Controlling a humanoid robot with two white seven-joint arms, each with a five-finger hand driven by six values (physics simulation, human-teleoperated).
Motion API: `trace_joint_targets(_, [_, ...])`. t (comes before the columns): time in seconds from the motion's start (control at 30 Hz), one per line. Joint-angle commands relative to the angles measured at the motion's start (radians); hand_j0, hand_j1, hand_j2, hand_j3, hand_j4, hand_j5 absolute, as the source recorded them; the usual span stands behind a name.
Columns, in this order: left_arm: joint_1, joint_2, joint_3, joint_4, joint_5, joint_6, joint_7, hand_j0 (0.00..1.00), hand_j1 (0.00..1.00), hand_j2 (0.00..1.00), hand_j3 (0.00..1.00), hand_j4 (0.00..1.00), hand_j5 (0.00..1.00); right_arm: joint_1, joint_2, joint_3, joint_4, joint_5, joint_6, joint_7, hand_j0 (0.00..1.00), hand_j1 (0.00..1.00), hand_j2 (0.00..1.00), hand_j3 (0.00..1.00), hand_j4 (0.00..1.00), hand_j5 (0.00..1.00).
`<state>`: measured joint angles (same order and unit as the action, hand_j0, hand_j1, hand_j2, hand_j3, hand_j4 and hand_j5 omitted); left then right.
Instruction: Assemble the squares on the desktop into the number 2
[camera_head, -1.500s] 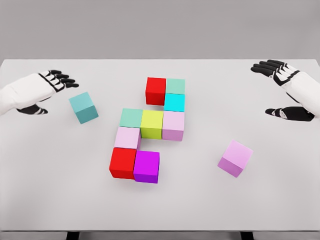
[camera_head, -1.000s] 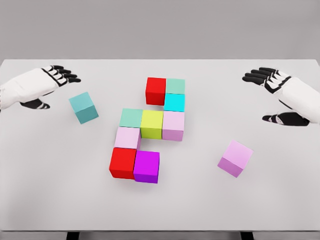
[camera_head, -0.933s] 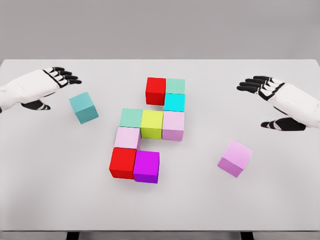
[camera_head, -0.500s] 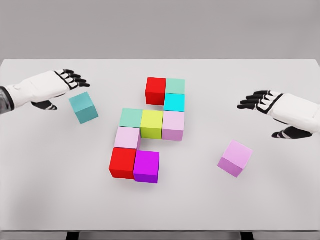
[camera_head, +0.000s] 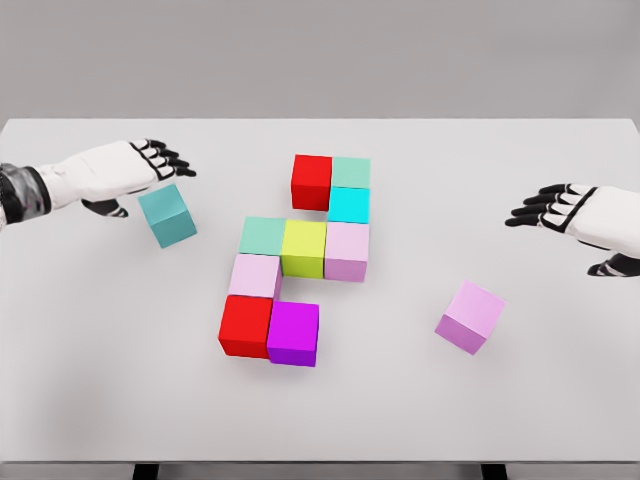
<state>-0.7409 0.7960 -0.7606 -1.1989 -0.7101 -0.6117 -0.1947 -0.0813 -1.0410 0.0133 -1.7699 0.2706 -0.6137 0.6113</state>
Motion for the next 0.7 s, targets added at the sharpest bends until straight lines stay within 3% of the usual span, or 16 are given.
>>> trace_joint_targets(0.0, [-0.002, -0.012, -0.013, 0.022, -0.003, 0.001, 0.0, 1.0, 1.0, 1.0, 1.0, 1.0, 1.0, 0.0, -0.008, 0.004, 0.0, -0.004, 0.003, 0.0, 0.99, 0.99, 0.99, 0.99, 0.99, 0.99])
trace_joint_targets(0.2, [-0.002, -0.012, -0.039, 0.019, -0.003, 0.001, 0.001, 1.0, 1.0, 1.0, 1.0, 1.0, 1.0, 0.003, -0.011, 0.002, 0.0, 0.001, 0.003, 0.0, 0.99, 0.99, 0.99, 0.99, 0.99, 0.99])
trace_joint_targets(0.43, [-0.049, -0.011, -0.069, 0.013, -0.045, 0.001, 0.0, 1.0, 1.0, 1.0, 1.0, 1.0, 1.0, 0.0, -0.01, 0.008, 0.0, 0.002, 0.003, 0.0, 0.99, 0.99, 0.99, 0.99, 0.99, 0.99])
trace_joint_targets(0.57, [-0.071, 0.032, -0.088, 0.009, -0.043, 0.001, 0.001, 1.0, 1.0, 1.0, 1.0, 1.0, 1.0, -0.005, -0.034, 0.014, 0.0, -0.002, 0.003, 0.0, 0.99, 0.99, 0.99, 0.99, 0.99, 0.99])
trace_joint_targets(0.67, [-0.087, 0.043, -0.132, 0.007, -0.034, 0.001, 0.001, 1.0, 1.0, 1.0, 1.0, 1.0, 1.0, -0.064, -0.051, 0.12, 0.0, -0.002, 0.003, 0.0, 0.99, 0.99, 0.99, 0.99, 0.99, 0.99])
